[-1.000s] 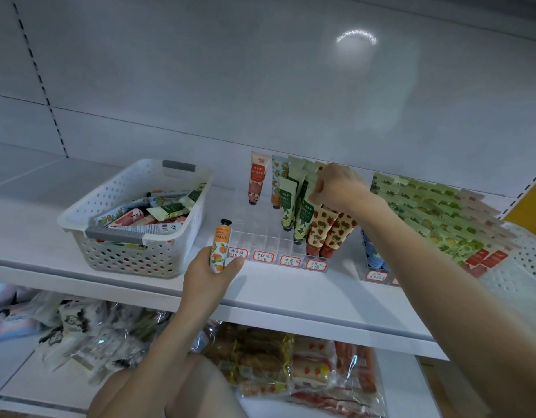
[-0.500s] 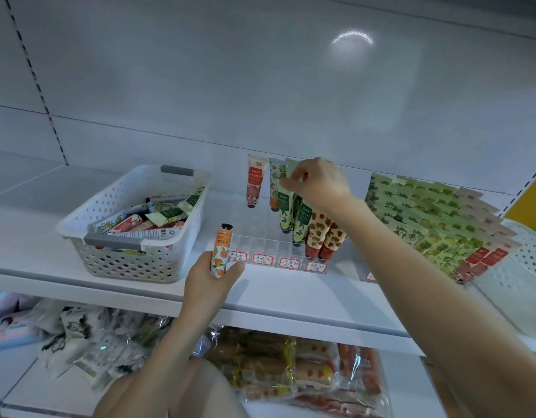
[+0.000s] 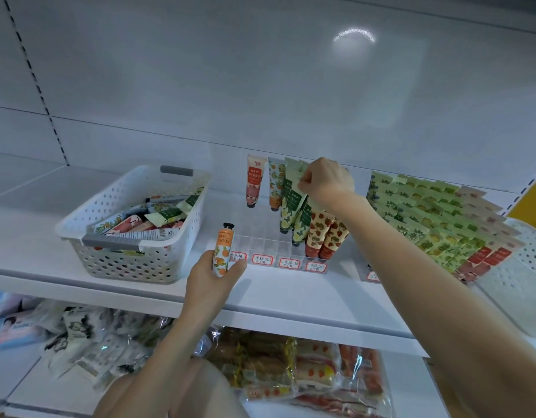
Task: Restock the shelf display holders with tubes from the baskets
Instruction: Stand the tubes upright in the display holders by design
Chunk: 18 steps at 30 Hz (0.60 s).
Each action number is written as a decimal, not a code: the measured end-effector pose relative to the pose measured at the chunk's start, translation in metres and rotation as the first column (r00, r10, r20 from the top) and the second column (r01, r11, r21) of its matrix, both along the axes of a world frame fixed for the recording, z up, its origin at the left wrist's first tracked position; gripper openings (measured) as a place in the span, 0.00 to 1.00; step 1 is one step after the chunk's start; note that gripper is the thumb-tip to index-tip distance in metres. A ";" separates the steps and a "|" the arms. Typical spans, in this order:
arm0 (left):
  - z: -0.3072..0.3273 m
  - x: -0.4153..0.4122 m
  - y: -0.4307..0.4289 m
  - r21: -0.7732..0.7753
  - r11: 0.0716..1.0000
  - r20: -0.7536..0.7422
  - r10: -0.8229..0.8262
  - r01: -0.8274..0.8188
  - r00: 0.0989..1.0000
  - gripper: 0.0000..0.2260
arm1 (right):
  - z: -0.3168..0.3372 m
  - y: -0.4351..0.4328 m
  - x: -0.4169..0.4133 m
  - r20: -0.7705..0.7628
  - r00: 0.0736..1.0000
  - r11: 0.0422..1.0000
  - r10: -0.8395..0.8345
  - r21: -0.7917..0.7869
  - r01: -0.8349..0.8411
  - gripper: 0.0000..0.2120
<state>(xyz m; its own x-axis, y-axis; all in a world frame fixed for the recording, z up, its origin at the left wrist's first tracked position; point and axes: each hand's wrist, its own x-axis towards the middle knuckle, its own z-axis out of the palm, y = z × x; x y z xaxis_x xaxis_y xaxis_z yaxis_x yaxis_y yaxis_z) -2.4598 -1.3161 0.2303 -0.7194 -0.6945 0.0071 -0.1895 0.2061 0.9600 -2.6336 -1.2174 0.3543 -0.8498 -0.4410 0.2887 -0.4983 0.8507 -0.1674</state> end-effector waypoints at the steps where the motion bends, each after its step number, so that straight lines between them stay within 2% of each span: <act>1: 0.000 0.000 0.000 -0.003 1.000 0.000 -0.002 0.002 1.000 0.11 | 0.000 0.001 0.000 0.002 1.000 1.000 0.006 -0.004 -0.006 0.06; 8: 0.005 0.003 0.004 -0.017 0.998 -0.035 -0.057 0.056 0.998 0.10 | 0.002 0.002 0.001 0.002 1.000 1.000 0.012 0.003 -0.012 0.06; 11: 0.008 0.006 0.004 0.076 0.993 -0.122 -0.085 0.095 0.989 0.12 | -0.001 0.004 -0.001 0.051 0.998 0.998 0.032 -0.064 -0.029 0.07; 14: 0.013 0.006 0.001 0.178 0.979 -0.100 -0.081 0.098 0.992 0.11 | -0.002 0.008 -0.004 0.083 0.994 0.990 0.076 -0.126 -0.066 0.10; 16: 0.017 0.006 0.001 0.196 0.974 -0.092 -0.094 0.111 0.991 0.08 | -0.001 0.010 -0.002 0.066 0.993 0.980 0.094 -0.183 -0.081 0.11; 18: 0.020 0.009 0.002 0.183 0.972 -0.130 -0.122 0.145 0.984 0.05 | 0.000 0.011 0.003 -0.015 0.990 0.949 0.142 -0.282 -0.141 0.11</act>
<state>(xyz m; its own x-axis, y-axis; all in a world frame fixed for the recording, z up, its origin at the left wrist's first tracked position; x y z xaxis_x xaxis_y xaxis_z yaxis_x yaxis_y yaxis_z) -2.4509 -1.3143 0.2508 -0.8080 -0.5886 -0.0265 -0.0565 0.0327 0.9979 -2.6307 -1.2063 0.3547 -0.7865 -0.4581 0.4142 -0.6086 0.6892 -0.3932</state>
